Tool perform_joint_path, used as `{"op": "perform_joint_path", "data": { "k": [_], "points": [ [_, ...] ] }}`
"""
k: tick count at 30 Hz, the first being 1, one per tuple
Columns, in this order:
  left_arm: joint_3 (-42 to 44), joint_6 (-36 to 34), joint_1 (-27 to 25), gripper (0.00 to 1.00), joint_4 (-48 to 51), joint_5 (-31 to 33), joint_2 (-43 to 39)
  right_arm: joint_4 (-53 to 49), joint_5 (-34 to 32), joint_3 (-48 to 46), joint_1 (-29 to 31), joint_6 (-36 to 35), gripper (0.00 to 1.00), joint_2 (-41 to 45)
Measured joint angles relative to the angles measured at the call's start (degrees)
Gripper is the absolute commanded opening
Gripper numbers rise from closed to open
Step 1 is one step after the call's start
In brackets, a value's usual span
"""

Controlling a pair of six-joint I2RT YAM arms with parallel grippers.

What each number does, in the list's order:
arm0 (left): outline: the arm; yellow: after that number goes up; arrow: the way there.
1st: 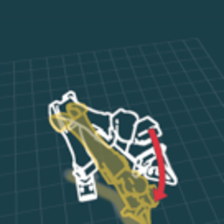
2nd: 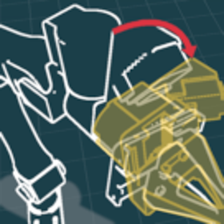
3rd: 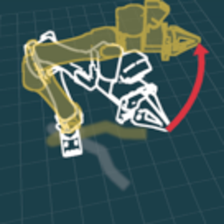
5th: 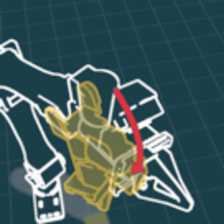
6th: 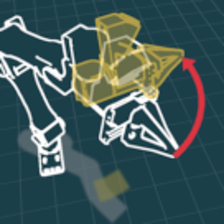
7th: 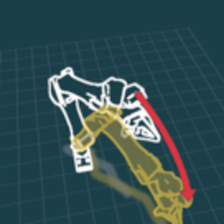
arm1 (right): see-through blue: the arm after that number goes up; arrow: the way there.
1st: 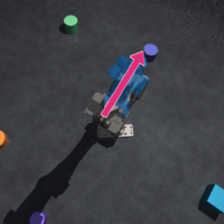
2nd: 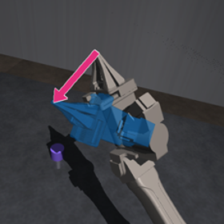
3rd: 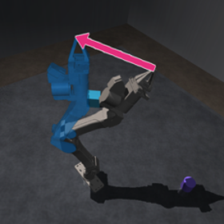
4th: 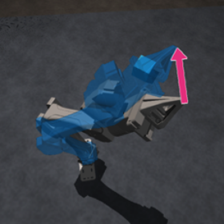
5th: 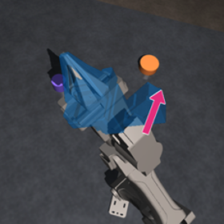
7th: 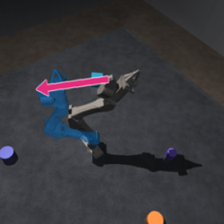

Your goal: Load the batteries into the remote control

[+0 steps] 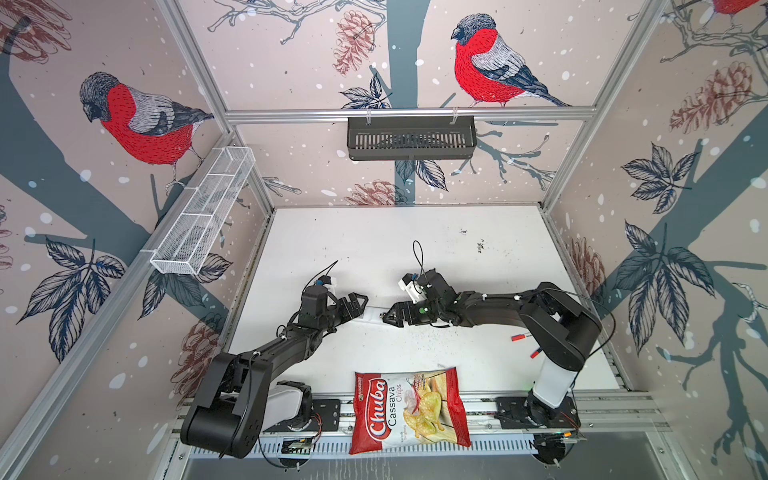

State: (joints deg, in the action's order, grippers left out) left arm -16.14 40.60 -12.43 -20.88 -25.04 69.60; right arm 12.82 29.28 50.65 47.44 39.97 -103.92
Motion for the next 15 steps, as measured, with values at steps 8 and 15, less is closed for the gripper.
{"op": "perform_joint_path", "data": {
  "k": [8,15],
  "points": [
    [0.94,1.55,-0.28,0.95,0.37,-2.16,-1.46,-4.00,-4.17,5.88,0.37,-2.67,0.99,-3.23],
    [0.98,1.57,-0.37,0.95,0.22,-2.99,-1.22,-5.53,-9.90,6.21,0.11,-3.10,0.99,-2.95]
  ]
}}
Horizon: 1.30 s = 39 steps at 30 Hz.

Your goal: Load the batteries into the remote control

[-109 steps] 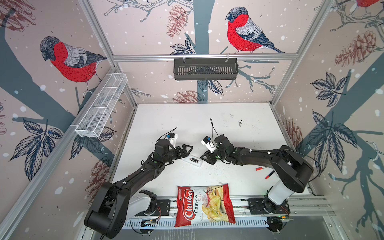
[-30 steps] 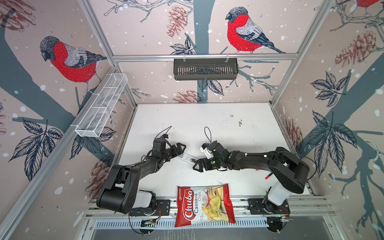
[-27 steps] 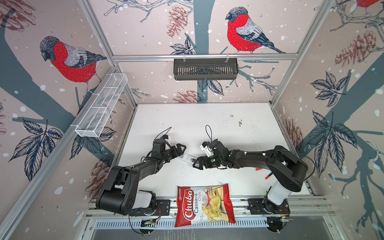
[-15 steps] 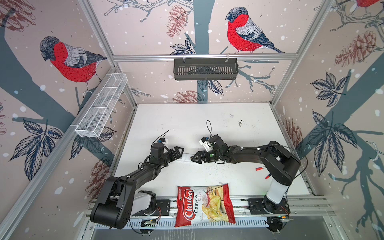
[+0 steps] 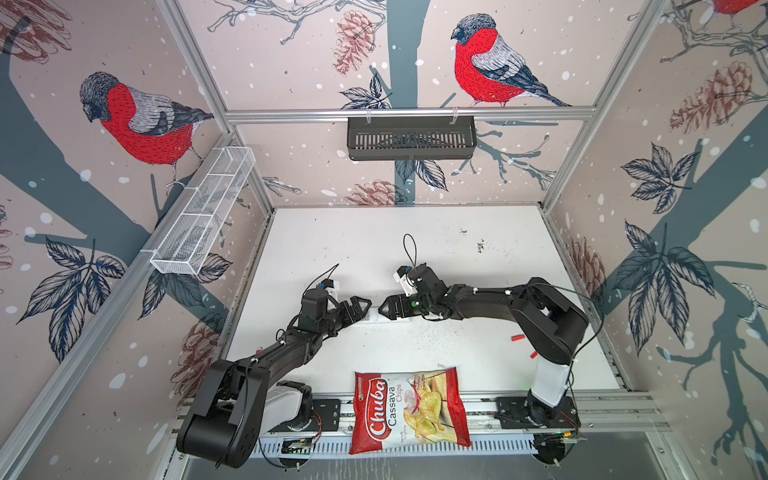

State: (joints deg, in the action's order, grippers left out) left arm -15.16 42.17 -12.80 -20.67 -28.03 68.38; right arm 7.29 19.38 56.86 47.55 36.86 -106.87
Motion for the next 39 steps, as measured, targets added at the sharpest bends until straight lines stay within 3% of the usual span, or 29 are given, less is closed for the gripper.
{"op": "perform_joint_path", "data": {
  "k": [14,26,39],
  "points": [
    [0.20,0.07,0.00,0.95,-0.70,-0.83,-0.09,-5.60,-3.41,-0.37,-3.74,-3.93,1.00,2.64],
    [-0.83,-0.22,0.00,0.95,-0.87,-1.73,1.20,-10.84,-11.15,-0.74,1.55,2.99,0.99,4.79],
    [-0.83,-0.61,0.00,0.95,-0.87,-2.03,1.25,-11.54,-13.75,1.42,3.78,6.27,0.99,3.21]
  ]
}}
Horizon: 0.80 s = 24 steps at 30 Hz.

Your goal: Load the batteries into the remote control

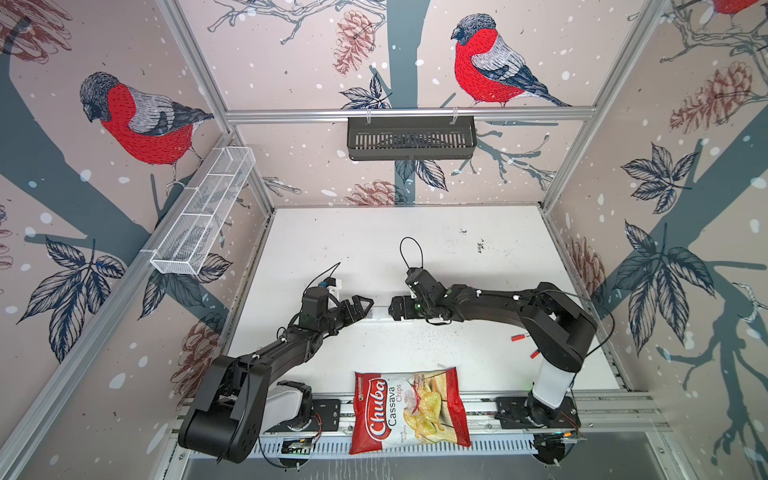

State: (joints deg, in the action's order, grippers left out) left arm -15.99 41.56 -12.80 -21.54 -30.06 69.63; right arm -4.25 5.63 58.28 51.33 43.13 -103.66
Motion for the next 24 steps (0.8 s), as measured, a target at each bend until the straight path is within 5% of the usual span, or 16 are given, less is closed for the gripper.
{"op": "perform_joint_path", "data": {
  "k": [24],
  "points": [
    [-0.13,0.00,0.00,0.95,0.00,-0.15,0.15,-3.58,-7.48,2.97,3.34,-0.04,0.94,-2.23]
  ]
}}
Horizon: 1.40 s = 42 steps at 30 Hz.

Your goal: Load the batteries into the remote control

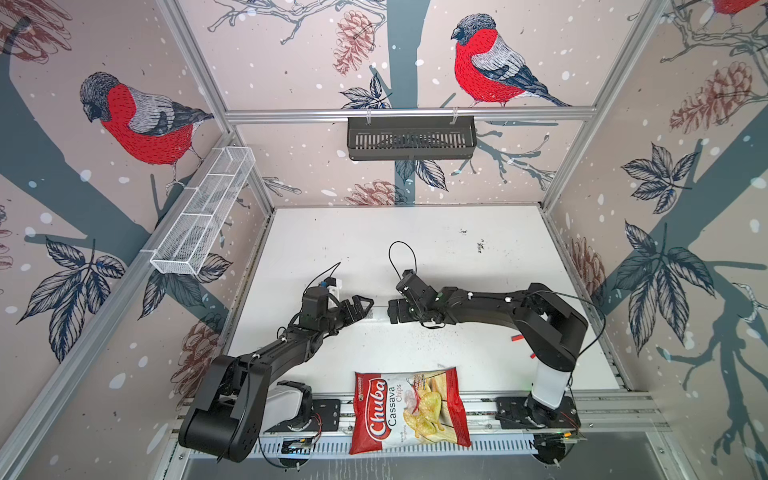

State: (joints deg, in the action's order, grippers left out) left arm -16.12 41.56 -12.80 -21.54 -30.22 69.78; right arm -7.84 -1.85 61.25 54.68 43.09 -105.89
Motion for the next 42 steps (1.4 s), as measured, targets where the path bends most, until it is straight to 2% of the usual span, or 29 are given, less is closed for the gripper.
{"op": "perform_joint_path", "data": {
  "k": [24,32,42],
  "points": [
    [-1.33,-1.09,0.00,0.95,0.94,0.31,0.09,8.50,-1.60,-4.74,0.35,-1.60,0.80,0.35],
    [-1.60,-1.36,0.00,0.96,1.44,0.35,0.46,6.38,-3.21,-2.95,1.11,-2.62,0.88,-0.46],
    [-1.86,-1.51,0.00,0.95,1.70,0.35,0.63,4.57,-1.79,-1.05,0.76,-2.99,0.98,-0.83]
  ]
}}
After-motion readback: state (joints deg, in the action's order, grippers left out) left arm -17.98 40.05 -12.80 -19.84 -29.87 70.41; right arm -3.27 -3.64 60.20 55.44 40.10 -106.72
